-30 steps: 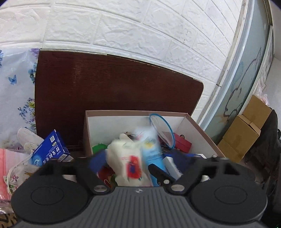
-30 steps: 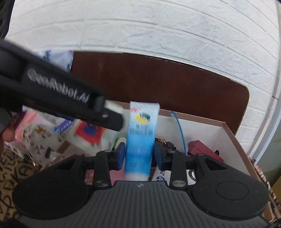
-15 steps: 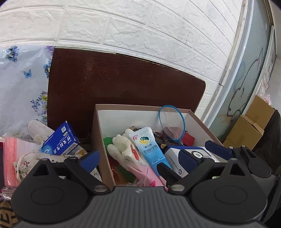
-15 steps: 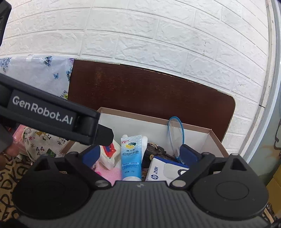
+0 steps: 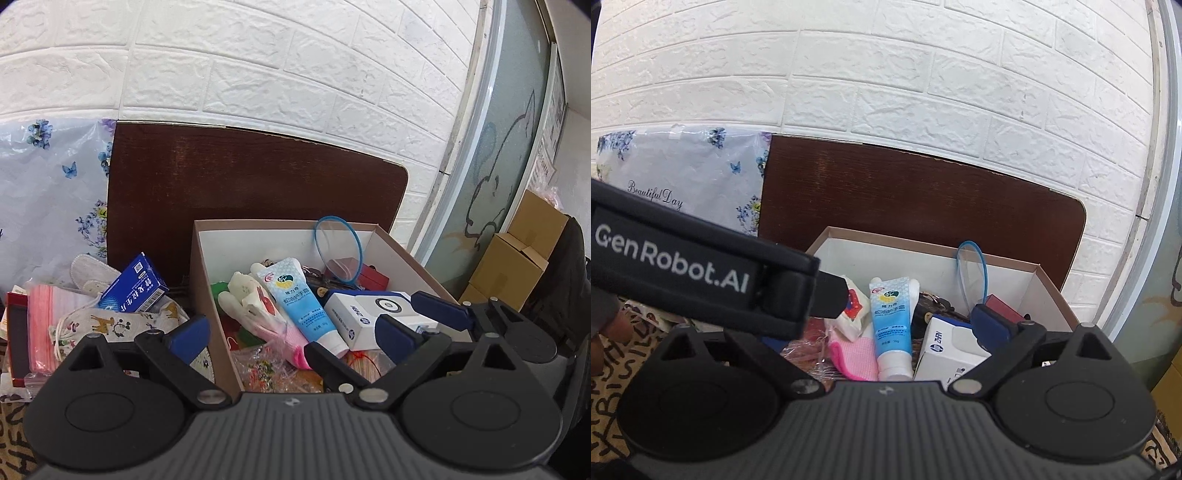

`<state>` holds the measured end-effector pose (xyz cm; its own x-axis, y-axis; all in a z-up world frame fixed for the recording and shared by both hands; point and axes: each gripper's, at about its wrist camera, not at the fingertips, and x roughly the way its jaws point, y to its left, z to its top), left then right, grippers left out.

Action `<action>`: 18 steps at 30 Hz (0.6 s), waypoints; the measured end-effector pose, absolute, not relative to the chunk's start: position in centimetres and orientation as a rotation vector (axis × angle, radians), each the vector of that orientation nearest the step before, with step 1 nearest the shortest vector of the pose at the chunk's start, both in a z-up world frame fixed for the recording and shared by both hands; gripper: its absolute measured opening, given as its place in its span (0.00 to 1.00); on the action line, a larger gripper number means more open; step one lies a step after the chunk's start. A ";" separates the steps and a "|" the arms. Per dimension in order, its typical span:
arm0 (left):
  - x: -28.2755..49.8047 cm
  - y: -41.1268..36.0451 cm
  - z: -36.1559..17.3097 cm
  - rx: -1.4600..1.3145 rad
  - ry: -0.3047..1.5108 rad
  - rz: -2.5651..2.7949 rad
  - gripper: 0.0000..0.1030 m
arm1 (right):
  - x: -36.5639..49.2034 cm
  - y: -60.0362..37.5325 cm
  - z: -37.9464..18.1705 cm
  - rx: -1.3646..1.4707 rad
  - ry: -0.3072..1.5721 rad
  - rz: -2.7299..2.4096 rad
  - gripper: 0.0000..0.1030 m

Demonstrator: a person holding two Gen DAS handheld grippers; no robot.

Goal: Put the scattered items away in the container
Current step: 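Withdraw both tools from the box back toward the cluttered items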

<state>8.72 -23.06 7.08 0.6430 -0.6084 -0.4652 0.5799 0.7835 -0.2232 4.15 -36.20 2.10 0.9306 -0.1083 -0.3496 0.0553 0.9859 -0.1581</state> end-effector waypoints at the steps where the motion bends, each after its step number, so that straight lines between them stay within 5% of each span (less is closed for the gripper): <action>1: 8.5 -23.0 7.1 -0.053 0.551 -0.679 0.96 | 4.0 -36.1 2.2 -0.146 0.364 -0.082 0.94; 18: 3.5 -17.1 4.4 -0.142 0.573 -0.615 0.96 | 0.0 -31.0 1.4 -0.159 0.347 0.040 0.94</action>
<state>3.51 -17.06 4.43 0.6676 -0.5817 -0.4647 0.5051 0.8124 -0.2914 0.03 -31.03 1.42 0.9396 0.0117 -0.3420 -0.0662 0.9867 -0.1482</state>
